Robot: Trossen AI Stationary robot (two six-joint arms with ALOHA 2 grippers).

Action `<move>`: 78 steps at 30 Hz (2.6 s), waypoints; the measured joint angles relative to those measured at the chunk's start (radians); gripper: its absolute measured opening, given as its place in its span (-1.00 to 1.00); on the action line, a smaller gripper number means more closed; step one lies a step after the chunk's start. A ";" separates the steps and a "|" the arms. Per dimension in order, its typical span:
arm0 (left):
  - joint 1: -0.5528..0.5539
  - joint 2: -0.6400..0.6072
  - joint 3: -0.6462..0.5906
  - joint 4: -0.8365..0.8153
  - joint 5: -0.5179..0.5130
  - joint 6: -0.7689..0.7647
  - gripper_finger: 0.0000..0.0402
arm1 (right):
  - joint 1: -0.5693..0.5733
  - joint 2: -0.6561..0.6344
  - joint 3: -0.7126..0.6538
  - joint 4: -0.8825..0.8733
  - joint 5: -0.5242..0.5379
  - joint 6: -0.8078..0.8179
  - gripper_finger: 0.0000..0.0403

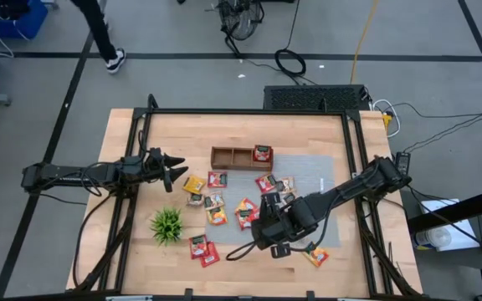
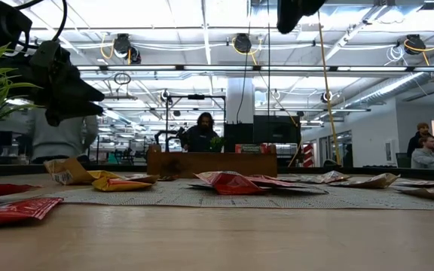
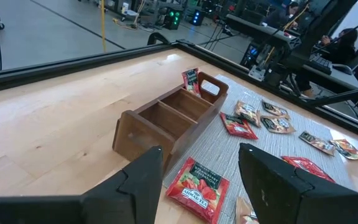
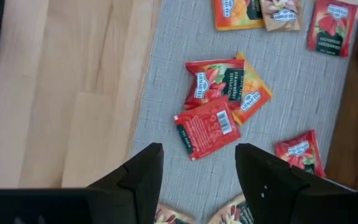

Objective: Pick & Place Tea
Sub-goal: Put the red tea bag into the right section of the wooden organizer

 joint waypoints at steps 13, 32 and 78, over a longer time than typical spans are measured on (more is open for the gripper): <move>0.000 0.000 0.000 0.000 0.000 0.000 0.05 | -0.010 0.003 -0.185 0.215 -0.002 -0.057 -0.07; 0.000 0.000 0.000 0.000 0.000 0.000 0.05 | -0.008 0.004 -0.438 0.472 0.053 -0.061 -0.07; 0.000 0.000 0.000 0.000 0.000 0.000 0.05 | -0.008 0.112 -0.503 0.638 0.104 -0.173 -0.38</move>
